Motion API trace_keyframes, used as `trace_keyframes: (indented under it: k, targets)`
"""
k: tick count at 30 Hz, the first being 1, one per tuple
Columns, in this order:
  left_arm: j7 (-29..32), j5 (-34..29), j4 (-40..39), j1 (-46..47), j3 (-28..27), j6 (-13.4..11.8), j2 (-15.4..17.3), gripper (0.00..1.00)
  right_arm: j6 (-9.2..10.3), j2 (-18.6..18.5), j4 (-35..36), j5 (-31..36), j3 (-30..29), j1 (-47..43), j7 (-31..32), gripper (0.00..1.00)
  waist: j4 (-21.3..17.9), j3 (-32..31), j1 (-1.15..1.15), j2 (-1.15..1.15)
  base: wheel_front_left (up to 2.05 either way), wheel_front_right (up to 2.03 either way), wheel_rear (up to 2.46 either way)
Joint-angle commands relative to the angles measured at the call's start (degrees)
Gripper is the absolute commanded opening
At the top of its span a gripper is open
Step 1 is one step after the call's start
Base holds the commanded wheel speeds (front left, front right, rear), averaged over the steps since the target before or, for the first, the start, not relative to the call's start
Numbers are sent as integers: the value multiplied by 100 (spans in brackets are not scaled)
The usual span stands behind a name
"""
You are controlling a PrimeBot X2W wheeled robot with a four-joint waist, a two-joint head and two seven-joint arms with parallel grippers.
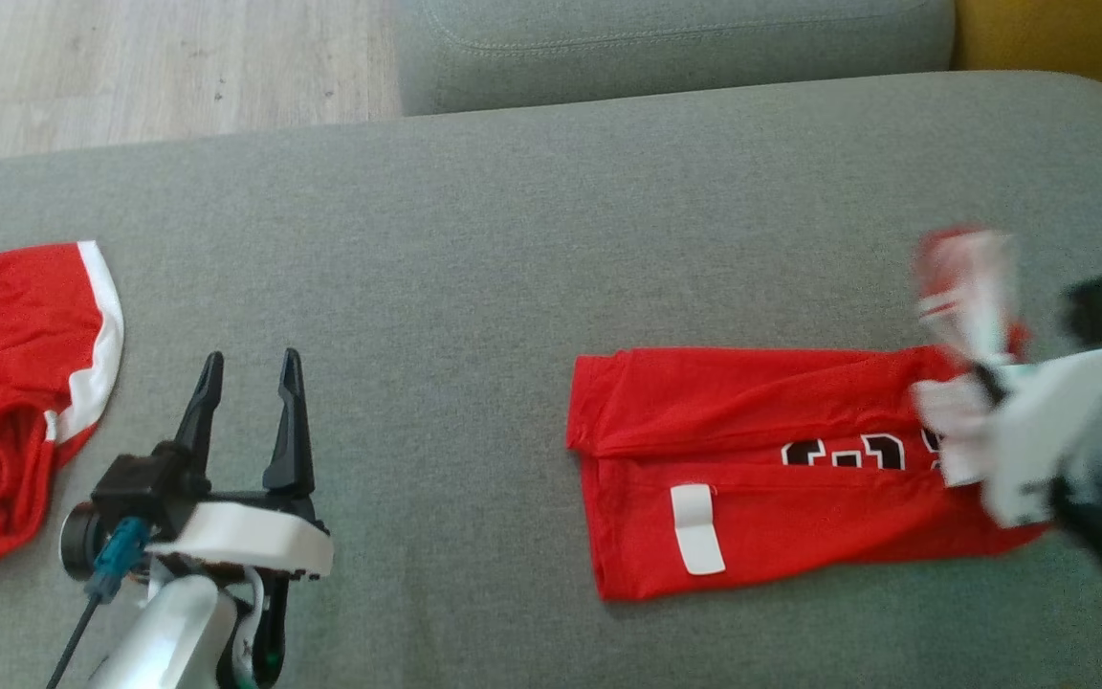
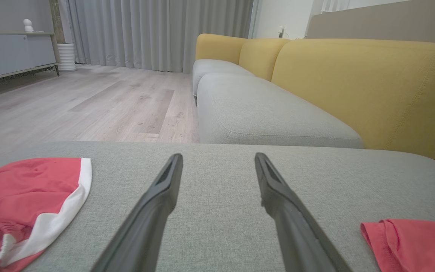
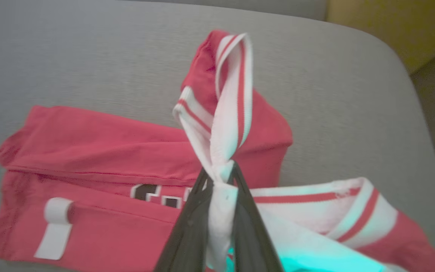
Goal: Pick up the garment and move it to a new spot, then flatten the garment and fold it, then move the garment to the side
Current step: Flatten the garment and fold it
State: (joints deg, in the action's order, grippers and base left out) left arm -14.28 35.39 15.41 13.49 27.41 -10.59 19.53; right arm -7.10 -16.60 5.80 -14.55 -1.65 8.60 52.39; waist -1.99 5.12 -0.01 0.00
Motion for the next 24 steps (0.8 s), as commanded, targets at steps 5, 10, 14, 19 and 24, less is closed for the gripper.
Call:
trace_keyframes:
  k: [5, 10, 14, 19, 24]
  targets:
    - [-34, 11, -192, 166, -217, -42, 206, 100, -39, 392, 430, -51, 1105, 243, -48, 0, 27, 32, 1, 0, 0, 0, 0]
    - [-19, -11, -209, 232, -179, -55, 199, 100, -39, 901, -131, 17, 1857, 519, -414, 0, 65, 87, 1, 0, 0, 0, 0]
    - [-1, -23, -200, 299, -128, -36, 178, 100, -39, 1143, -718, 80, 2213, 786, -698, 0, 125, 129, 1, 0, 0, 0, 0]
    - [4, -32, -176, 360, -80, -12, 164, 100, -39, 1288, -1274, 98, 2377, 1016, -964, 0, 196, 157, 1, 0, 0, 0, 0]
    - [-1, -20, -130, 373, -68, -1, 159, 100, -39, 1347, -1415, -276, 2505, 972, -1004, 100, 215, 153, 1, 0, 0, 0, 0]
